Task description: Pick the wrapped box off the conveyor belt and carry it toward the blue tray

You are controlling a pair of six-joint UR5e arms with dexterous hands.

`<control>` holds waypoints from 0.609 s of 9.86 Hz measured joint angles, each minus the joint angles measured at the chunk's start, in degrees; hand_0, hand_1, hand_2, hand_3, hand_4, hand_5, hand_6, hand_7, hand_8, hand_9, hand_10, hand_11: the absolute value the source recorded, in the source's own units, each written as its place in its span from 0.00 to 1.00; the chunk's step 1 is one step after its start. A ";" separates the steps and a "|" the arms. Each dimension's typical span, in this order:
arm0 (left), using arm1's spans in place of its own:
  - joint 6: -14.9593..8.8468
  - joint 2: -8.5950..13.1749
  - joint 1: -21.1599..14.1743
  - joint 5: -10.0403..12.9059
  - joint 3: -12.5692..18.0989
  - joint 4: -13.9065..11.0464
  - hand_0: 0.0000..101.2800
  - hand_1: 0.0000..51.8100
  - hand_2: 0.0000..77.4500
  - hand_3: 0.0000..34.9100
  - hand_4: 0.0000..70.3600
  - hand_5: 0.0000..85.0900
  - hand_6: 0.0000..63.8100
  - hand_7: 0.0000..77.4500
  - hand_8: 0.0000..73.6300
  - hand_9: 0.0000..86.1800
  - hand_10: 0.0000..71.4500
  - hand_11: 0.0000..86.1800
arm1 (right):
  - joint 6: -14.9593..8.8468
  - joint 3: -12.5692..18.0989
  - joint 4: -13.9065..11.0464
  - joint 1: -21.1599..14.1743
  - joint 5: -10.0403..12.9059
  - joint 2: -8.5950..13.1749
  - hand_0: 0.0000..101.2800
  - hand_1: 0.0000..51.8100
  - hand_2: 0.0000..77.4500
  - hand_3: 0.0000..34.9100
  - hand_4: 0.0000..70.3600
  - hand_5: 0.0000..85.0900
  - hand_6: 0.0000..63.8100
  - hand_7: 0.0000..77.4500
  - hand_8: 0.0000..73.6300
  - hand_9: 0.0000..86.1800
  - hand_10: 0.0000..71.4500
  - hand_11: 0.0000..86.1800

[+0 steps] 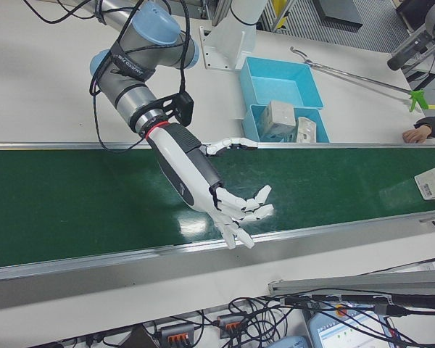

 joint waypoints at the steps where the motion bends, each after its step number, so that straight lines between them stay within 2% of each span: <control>1: 0.00 0.00 0.00 0.00 0.00 0.00 0.00 0.00 0.01 0.00 0.00 0.01 0.01 0.00 0.00 0.00 0.01 0.00 | 0.00 0.02 0.00 -0.10 0.00 0.00 0.51 0.37 0.29 0.46 0.29 0.48 0.15 0.40 0.03 0.11 0.00 0.02; 5: 0.00 0.00 0.00 0.00 0.00 0.00 0.00 0.00 0.01 0.00 0.00 0.01 0.00 0.00 0.00 0.00 0.00 0.00 | 0.00 0.55 -0.13 -0.11 -0.06 -0.03 0.51 0.37 0.29 0.45 0.31 0.49 0.15 0.40 0.03 0.11 0.00 0.02; 6: 0.00 0.00 0.00 0.00 0.00 0.00 0.00 0.00 0.01 0.00 0.00 0.01 0.00 0.00 0.00 0.00 0.00 0.00 | 0.00 0.66 -0.15 -0.18 -0.07 -0.05 0.51 0.37 0.30 0.50 0.30 0.49 0.15 0.40 0.03 0.11 0.00 0.02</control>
